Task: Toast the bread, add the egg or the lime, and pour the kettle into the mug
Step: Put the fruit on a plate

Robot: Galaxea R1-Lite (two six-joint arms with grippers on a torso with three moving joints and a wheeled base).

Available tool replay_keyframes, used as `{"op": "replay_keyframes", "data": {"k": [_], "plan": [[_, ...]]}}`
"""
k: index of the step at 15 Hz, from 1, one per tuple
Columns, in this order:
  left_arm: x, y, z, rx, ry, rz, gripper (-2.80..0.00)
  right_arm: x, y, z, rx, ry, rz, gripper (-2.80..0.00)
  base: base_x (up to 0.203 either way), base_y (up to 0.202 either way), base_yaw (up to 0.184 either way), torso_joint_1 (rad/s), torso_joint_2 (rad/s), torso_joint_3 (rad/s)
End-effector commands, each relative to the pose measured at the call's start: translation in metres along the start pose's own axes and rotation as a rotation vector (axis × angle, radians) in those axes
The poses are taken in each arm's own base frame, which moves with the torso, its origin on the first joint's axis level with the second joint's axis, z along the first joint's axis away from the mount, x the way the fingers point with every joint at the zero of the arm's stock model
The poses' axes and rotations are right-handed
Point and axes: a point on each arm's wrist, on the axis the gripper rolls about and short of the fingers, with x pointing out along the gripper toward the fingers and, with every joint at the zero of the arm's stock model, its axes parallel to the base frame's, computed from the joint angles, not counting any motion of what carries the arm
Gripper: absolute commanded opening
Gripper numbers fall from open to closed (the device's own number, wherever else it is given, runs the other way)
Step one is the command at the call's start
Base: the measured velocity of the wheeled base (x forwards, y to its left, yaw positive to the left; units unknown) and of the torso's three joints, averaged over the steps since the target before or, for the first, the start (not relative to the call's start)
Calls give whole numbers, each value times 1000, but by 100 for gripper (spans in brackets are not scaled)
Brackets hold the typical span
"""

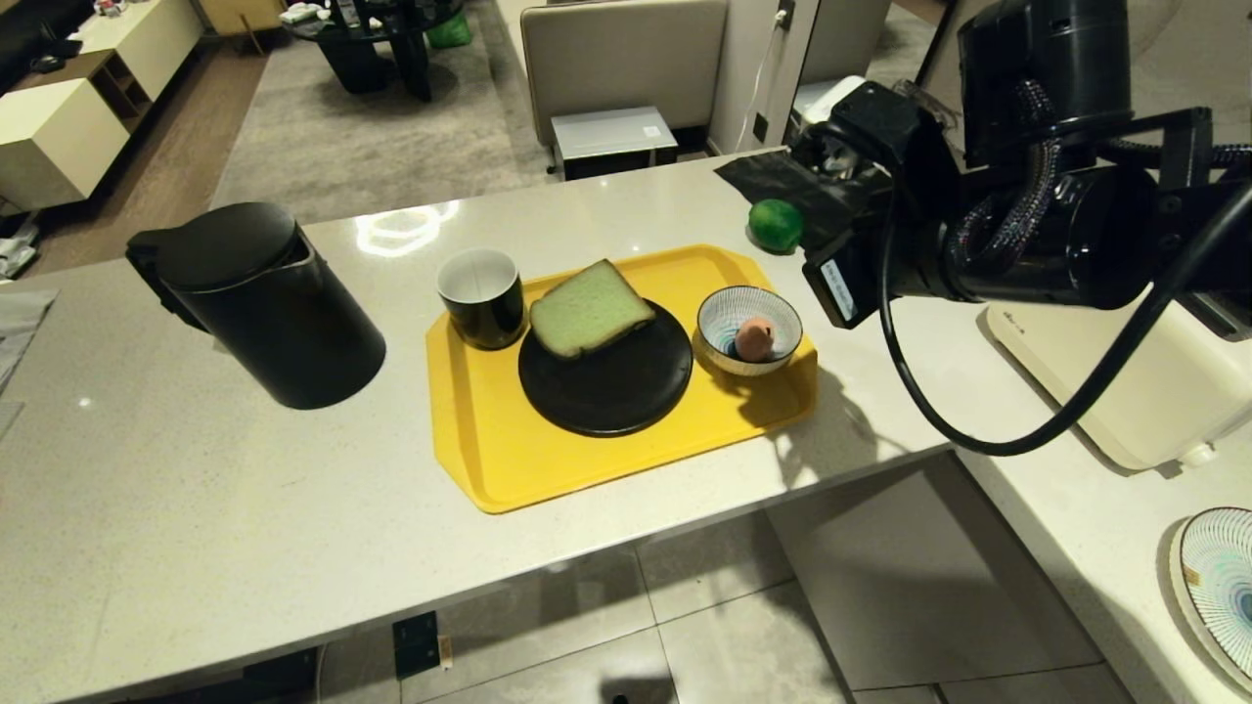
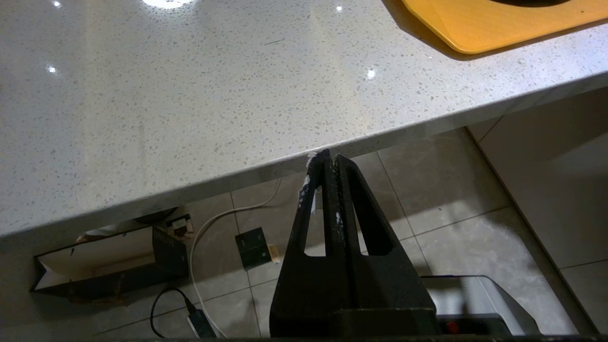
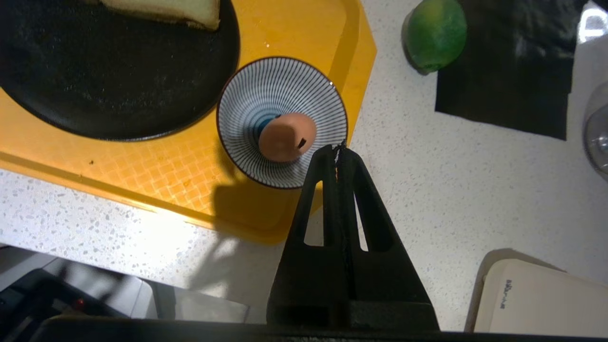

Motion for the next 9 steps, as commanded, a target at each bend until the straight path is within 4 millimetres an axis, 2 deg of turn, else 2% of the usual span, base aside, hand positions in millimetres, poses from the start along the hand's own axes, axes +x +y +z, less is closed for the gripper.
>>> {"op": "replay_keyframes", "data": {"k": [1,9], "plan": [[0,0,0,0,-1,1,-280,-7,-5,8,6,-26,-26,-280,0,0,0,0,0,0],[0,0,0,0,-1,1,-280,-13,-9,11,14,-37,-45,-280,0,0,0,0,0,0]]}}
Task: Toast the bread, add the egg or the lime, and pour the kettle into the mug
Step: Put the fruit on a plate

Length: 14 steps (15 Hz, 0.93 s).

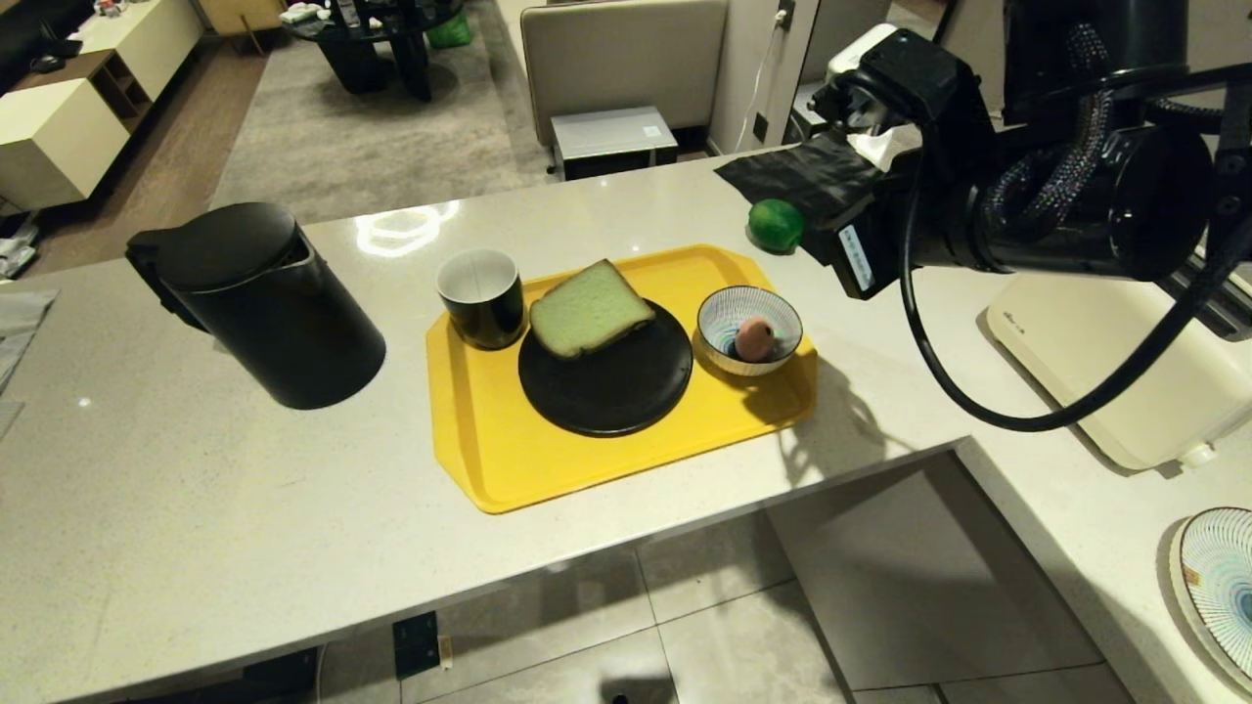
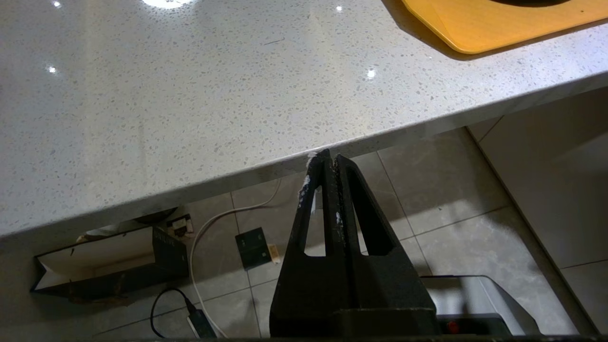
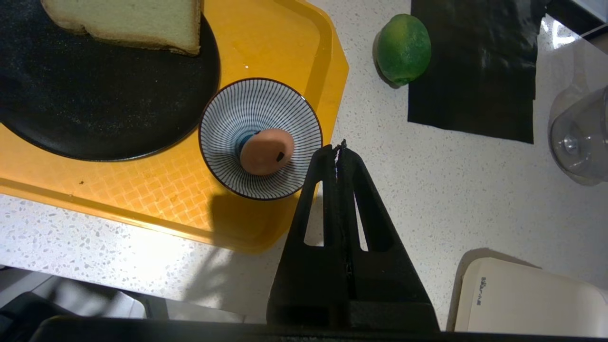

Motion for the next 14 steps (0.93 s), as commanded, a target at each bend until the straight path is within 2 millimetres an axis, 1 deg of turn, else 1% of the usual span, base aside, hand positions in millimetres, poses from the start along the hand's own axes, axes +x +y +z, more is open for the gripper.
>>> {"op": "replay_keyframes", "data": {"k": [1,2,6,7,10,13,14], "plan": [[0,0,0,-2,-1,0,-280,-1,-1,1,-1,-3,-3,-280,0,0,0,0,0,0],[0,0,0,-2,-1,0,-280,-1,-1,1,-1,-3,-4,-280,51,0,-2,2,-2,2],[0,0,0,-2,-1,0,-280,-1,-2,3,3,-10,-5,-280,170,0,1,3,1,4],[0,0,0,-2,-1,0,-280,-1,-2,2,3,-7,-5,-280,98,0,-1,24,13,-2],[0,0,0,-2,-1,0,-280,-5,-3,2,-3,-5,0,-280,0,0,0,0,0,0],[0,0,0,-2,-1,0,-280,-8,-3,-1,-39,74,37,-280,0,0,0,0,0,0],[0,0,0,-2,-1,0,-280,-4,1,-2,-49,99,54,-280,0,0,0,0,0,0]]}}
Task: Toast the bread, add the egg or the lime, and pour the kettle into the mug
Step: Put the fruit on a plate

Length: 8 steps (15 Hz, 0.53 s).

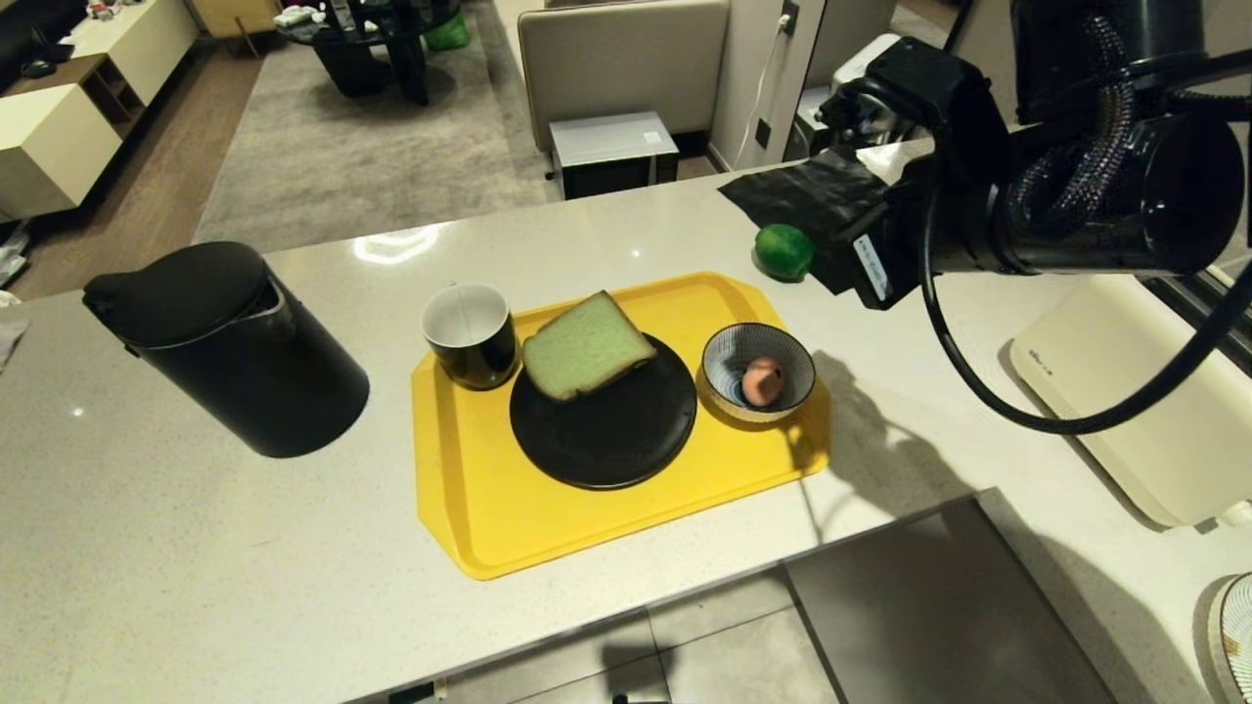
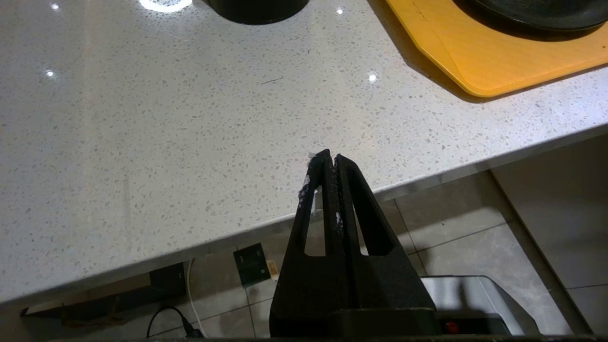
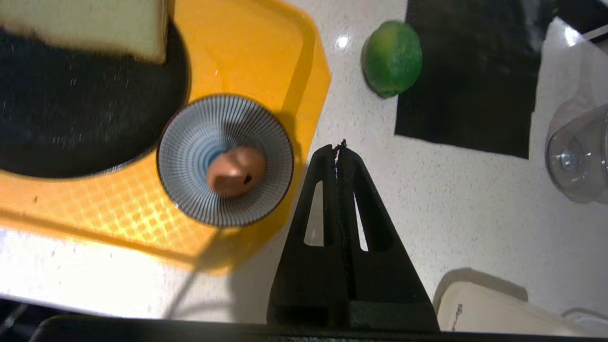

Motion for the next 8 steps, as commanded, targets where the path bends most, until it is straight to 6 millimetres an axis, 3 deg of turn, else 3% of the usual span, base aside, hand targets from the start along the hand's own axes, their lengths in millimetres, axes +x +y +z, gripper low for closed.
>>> {"op": "replay_keyframes", "data": {"k": [1,6,7,8], "plan": [[0,0,0,0,-1,1,-280,8,10,0,-28,59,41,-280,0,0,0,0,0,0],[0,0,0,0,-1,1,-280,21,39,-7,-37,161,123,-280,0,0,0,0,0,0],[0,0,0,0,-1,1,-280,24,43,-8,-43,171,128,0,0,0,0,0,0,0],[0,0,0,0,-1,1,-280,29,46,-10,-48,181,125,0,0,0,0,0,0,0]]}}
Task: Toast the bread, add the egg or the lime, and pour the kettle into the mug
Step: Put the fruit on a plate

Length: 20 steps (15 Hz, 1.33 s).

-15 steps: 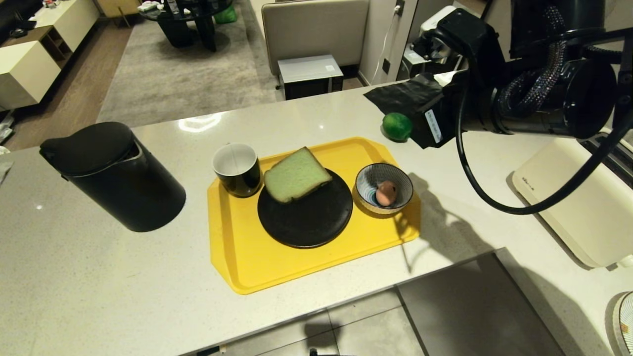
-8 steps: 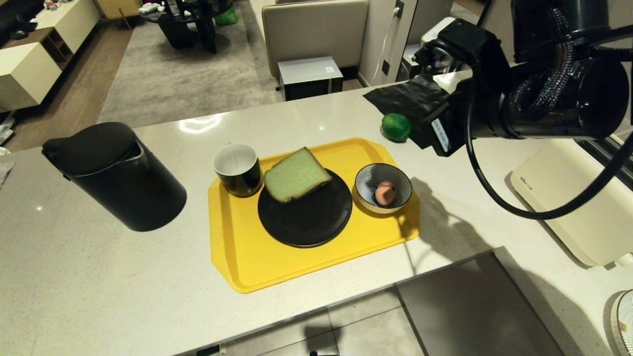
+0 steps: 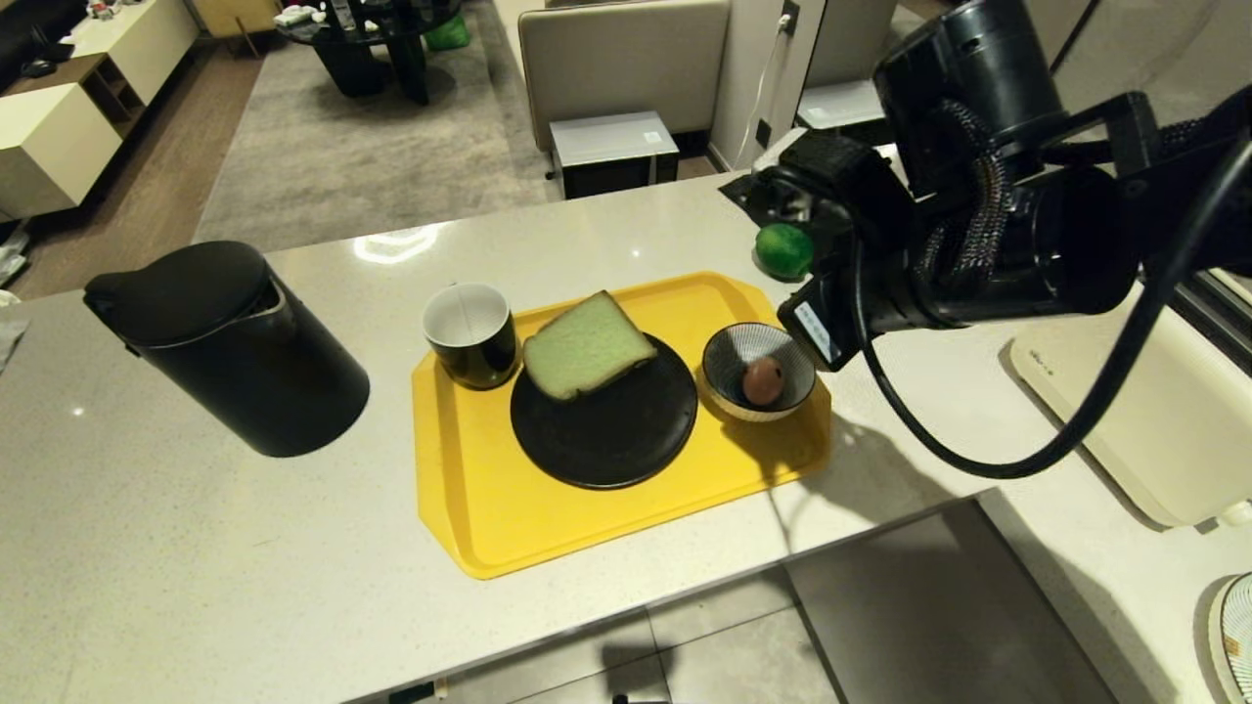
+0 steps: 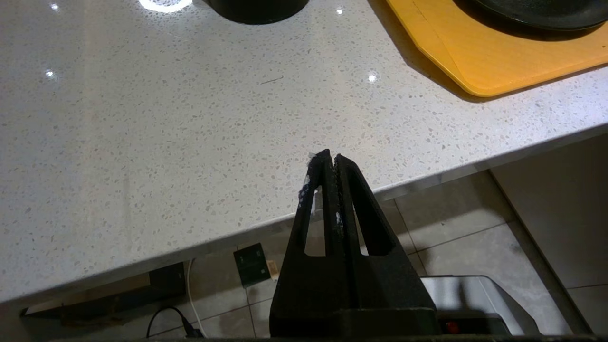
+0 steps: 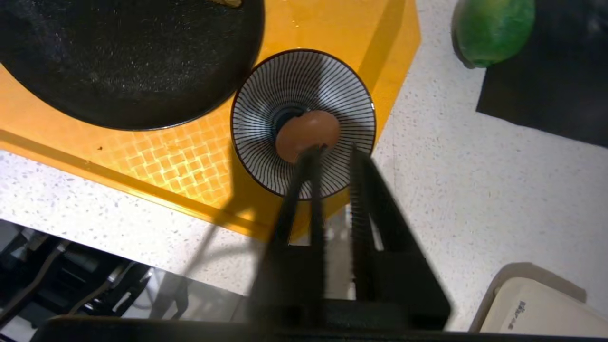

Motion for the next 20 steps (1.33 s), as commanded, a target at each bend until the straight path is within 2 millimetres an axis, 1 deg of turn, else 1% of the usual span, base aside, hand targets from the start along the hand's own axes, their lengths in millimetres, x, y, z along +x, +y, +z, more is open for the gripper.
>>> {"op": "replay_keyframes", "data": {"k": [1,2,6,8,10,12,14,20], "plan": [[0,0,0,0,-1,1,-280,18,10,-2,-18,39,5,0,0,0,0,0,0,0],[0,0,0,0,-1,1,-280,24,13,-2,7,48,5,0,0,0,0,0,0,0],[0,0,0,0,-1,0,-280,43,21,2,233,63,-10,0,0,0,0,0,0,0],[0,0,0,0,-1,1,-280,49,23,3,341,83,-26,0,0,0,0,0,0,0],[0,0,0,0,-1,1,-280,49,22,3,449,122,-47,0,0,0,0,0,0,0],[0,0,0,0,-1,1,-280,57,26,-4,526,188,-116,0,0,0,0,0,0,0],[0,0,0,0,-1,1,-280,60,29,-9,564,231,-143,0,0,0,0,0,0,0],[0,0,0,0,-1,1,-280,68,35,-12,570,251,-142,0,0,0,0,0,0,0]]}}
